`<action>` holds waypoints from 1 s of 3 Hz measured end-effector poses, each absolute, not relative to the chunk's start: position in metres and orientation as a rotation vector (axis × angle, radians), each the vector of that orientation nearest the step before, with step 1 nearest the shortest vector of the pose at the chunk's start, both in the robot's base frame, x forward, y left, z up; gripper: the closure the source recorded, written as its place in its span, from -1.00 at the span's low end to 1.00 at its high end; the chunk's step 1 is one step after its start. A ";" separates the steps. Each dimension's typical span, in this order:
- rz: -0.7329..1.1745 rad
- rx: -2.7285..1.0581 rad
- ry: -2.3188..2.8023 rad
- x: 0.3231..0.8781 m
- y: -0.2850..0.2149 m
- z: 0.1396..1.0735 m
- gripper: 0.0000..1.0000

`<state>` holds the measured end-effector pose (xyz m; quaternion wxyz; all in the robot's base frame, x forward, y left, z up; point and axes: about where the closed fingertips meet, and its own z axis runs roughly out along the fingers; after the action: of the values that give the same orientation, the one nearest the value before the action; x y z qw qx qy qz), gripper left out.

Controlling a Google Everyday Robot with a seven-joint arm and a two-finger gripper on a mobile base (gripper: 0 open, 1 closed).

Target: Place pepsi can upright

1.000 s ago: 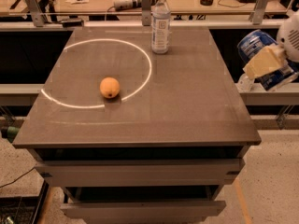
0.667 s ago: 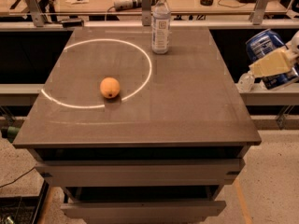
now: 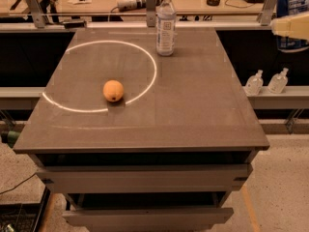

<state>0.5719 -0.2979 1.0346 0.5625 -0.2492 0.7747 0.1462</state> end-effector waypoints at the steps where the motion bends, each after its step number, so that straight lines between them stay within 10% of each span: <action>1: 0.543 -0.806 1.605 0.559 -0.239 1.062 1.00; 3: 0.551 -1.094 1.457 0.546 -0.183 1.062 1.00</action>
Offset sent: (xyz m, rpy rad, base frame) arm -0.0377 0.1555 0.0189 -0.2094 -0.3014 0.7238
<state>0.5458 -0.1832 1.0620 0.5803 -0.4679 0.6235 0.2358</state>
